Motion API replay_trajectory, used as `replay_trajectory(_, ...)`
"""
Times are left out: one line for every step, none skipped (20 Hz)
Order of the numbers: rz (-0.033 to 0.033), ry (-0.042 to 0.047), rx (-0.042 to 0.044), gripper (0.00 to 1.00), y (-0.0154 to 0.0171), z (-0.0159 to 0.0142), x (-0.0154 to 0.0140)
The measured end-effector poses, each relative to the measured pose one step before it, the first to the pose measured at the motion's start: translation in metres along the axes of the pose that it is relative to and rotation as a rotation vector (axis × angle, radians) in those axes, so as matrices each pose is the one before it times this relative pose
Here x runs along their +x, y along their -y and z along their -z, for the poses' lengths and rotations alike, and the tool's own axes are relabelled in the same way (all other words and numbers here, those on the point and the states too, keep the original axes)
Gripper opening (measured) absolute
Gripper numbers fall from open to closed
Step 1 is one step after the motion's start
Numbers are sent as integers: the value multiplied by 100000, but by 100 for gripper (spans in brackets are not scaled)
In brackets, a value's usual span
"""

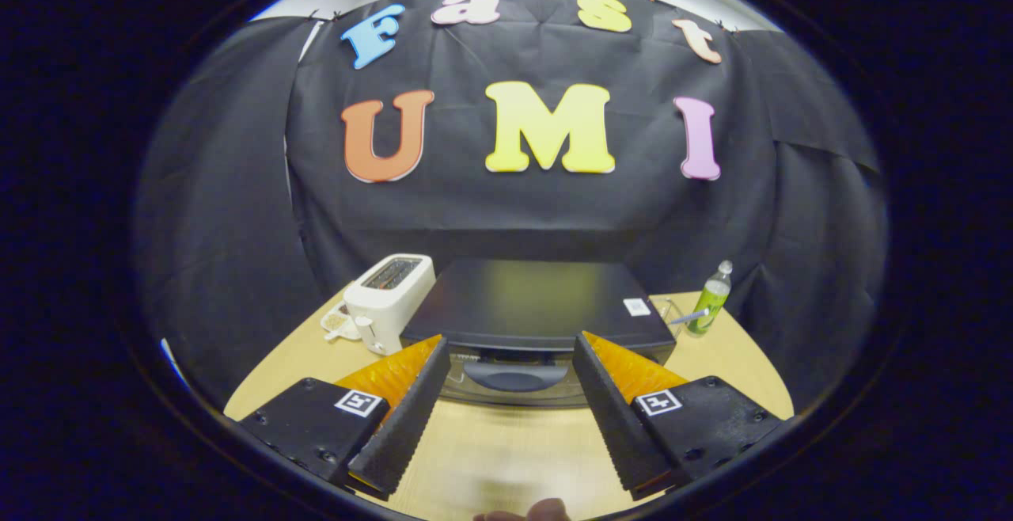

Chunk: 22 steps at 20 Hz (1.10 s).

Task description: Open the toaster oven, put the food inside, and close the toaster oven door.

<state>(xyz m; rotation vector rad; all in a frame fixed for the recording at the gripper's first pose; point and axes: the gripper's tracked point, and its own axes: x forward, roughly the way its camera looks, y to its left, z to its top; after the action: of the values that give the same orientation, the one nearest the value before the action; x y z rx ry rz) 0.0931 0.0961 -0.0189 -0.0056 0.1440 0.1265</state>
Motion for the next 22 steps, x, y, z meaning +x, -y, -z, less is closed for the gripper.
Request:
replay_trajectory(62, 3038, 89, 100, -70, -1689, -1271)
replay_trajectory(266, 2999, 365, 100, 85, -1828, -1335)
replay_trajectory(-38, 2910, 548, 100, -3, -1870, -1398)
replay_trajectory(303, 3159, 292, 100, 23, -1673, -1189)
replay_trajectory(816, 3555, -6, 100, 208, -1714, -1104)
replay_trajectory(892, 3314, -456, 100, 276, -1638, -1015)
replay_trajectory(667, 2641, -779, 100, 156, -1408, -1064)
replay_trajectory(698, 2490, -788, 100, 191, -1089, -1030)
replay_trajectory(517, 2175, -552, 100, 127, -1004, -1076)
replay_trajectory(125, 1914, 227, 100, -22, -781, -1050)
replay_trajectory(450, 1399, 179, 100, 39, -671, -982)
replay_trajectory(587, 1342, 103, 100, 249, -588, -1017)
replay_trajectory(739, 417, 584, 100, 44, -240, -858)
replay_trajectory(488, 384, 1147, 100, 22, -199, -911)
replay_trajectory(310, 115, 1041, 100, 28, -10, -811)
replay_trajectory(437, -8, 386, 100, 103, -81, -501)
replay_trajectory(232, 564, -223, 100, 54, -99, -600)
replay_trajectory(322, 420, 356, 100, -17, -11, -725)
replay_trajectory(-167, -63, 736, 100, -54, 152, -446)
replay_trajectory(12, -551, 833, 100, -11, 299, -160)
replay_trajectory(505, -954, 705, 100, 179, 285, -127)
replay_trajectory(386, -1874, 1094, 100, 227, 692, -46)
